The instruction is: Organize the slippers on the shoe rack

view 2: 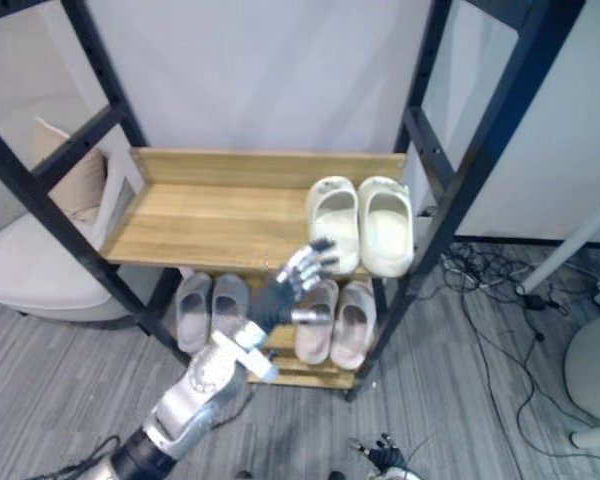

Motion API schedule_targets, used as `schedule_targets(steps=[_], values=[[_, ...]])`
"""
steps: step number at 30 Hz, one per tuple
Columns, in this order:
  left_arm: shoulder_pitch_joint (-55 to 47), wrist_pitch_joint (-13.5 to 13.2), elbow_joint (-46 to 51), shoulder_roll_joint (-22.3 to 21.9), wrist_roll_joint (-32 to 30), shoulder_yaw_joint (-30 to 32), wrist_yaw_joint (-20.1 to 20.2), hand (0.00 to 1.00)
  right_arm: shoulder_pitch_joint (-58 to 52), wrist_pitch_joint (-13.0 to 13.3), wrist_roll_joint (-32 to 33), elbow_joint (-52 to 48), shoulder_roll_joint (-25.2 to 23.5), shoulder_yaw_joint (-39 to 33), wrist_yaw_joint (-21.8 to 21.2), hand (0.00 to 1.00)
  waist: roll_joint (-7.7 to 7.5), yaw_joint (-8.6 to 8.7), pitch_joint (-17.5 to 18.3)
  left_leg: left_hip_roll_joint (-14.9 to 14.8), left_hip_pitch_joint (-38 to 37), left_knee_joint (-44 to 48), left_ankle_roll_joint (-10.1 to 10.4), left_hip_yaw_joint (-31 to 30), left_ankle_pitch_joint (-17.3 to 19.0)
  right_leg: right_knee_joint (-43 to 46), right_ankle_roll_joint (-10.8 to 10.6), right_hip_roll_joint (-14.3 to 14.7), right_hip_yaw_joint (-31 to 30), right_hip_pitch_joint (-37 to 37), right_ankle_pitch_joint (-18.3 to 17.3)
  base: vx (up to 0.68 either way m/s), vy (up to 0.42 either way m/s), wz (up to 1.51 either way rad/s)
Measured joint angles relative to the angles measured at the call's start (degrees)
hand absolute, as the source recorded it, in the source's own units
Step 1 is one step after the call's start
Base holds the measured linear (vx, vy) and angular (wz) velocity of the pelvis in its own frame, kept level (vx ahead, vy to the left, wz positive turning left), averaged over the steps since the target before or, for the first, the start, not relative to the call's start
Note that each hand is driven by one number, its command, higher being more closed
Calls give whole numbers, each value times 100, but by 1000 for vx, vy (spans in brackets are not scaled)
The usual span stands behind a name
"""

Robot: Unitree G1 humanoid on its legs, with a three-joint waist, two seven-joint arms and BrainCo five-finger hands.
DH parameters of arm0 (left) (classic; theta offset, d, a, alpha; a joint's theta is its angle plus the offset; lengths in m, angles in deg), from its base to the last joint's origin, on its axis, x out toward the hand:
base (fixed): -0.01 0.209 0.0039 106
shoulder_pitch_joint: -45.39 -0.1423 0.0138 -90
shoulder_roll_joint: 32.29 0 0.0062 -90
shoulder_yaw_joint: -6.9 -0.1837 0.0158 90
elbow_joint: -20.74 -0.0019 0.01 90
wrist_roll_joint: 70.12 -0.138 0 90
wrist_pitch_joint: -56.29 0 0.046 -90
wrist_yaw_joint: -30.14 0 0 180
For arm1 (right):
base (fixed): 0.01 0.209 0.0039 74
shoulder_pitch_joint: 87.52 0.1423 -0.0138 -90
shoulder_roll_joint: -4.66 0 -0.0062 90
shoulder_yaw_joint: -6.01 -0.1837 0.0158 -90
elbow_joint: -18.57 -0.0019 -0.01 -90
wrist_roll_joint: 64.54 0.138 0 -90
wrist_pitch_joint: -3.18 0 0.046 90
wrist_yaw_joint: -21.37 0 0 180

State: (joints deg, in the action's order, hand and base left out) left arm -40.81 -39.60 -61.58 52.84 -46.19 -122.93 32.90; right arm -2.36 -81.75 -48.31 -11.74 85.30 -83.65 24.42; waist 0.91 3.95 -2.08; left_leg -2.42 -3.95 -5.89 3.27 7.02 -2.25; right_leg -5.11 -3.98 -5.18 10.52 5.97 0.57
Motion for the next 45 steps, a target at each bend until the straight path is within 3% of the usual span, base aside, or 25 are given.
schedule_targets(steps=[3, 7, 11, 16, 19, 24, 36, 40, 42, 43, 44, 45], values=[[-284, 47, -844, -7, -14, -201, 235, 0, 23, 0, 1, 1, -26, 49, -32, 0, 11, -47, 12, 0, -1, 0, -1, -5, -1, 0, 5, 0, 4, 2, -30, -36, -7, 1], [-485, 168, -2265, -88, -225, -95, 259, 0, 25, 0, 1, 0, -57, 64, -33, 0, -4, -52, 12, -7, -2, 0, -1, -14, -2, -2, -37, 7, 5, 3, -59, -28, -8, 0], [-549, 243, -4173, -152, -849, 555, 82, 0, -4, 9, 3, -1, -160, 96, 33, 0, -100, -56, 51, -12, -23, 1, 2, -29, -3, 0, 6, 16, 2, 33, -46, 0, 0, 0], [-521, 252, -5728, -158, -1535, 1221, -244, 0, -21, 13, 5, 58, -275, 99, 51, 0, -315, -72, 19, -3, -142, 2, 20, -32, 14, -1, 3, 12, -6, 163, -55, 3, -1, 1], [-523, 260, -6386, -184, -1882, 1778, -452, 0, 25, 58, 6, 210, -320, 94, 75, 0, -344, -87, 40, 1, -158, 1, 21, 1, 16, -1, 3, 5, -33, 163, -56, -16, 0, -4], [-585, 294, -6829, -285, -2200, 2491, -749, 0, 21, 111, 4, 241, -303, 80, 139, 0, -273, -110, 16, -13, -214, 0, 36, 16, 27, -4, -37, 11, -35, 208, -103, -37, -7, -3], [-743, 367, -6915, -494, -2602, 3200, -904, 0, 33, 130, -31, 268, -302, -4, 140, 0, -219, -117, 23, 1, -213, 2, 46, -35, 78, 44, -6, 11, -13, 221, -139, 14, -3, 2], [-724, 363, -6917, -519, -2601, 3214, -904, 0, 44, 151, -37, 289, -266, 3, 138, 0, -188, -109, -42, 42, -131, 88, 39, -371, 72, 447, 1, -45, 321, 180, -432, 24, -25, 46], [-569, 349, -6858, -509, -2601, 3232, -902, 0, 42, 227, -47, 220, -194, -15, 119, 0, -265, -78, -255, 162, 436, 850, 18, -739, 203, 936, 8, -217, 664, -24, -674, -79, -14, 105], [-472, 326, -6761, -533, -2592, 3322, -902, 0, 96, 319, -47, 177, -98, -35, 69, 0, -211, -145, -516, 200, 750, 1303, 1, -842, 292, 1113, -2, -262, 862, -72, -759, -141, -2, 92], [-478, 300, -6727, -536, -2571, 3324, -902, 0, 133, 337, -51, 207, -48, -22, 50, 0, -158, -178, -556, 188, 816, 1319, 4, -807, 295, 1195, 4, -265, 903, -115, -796, -173, 8, 75], [-496, 277, -6674, -554, -2485, 3319, -901, 0, 210, 339, -51, 231, 47, -30, 29, 0, -16, -224, -631, 160, 970, 1188, -84, -702, 320, 1341, 29, -284, 1052, -236, -896, -157, 38, 57]])
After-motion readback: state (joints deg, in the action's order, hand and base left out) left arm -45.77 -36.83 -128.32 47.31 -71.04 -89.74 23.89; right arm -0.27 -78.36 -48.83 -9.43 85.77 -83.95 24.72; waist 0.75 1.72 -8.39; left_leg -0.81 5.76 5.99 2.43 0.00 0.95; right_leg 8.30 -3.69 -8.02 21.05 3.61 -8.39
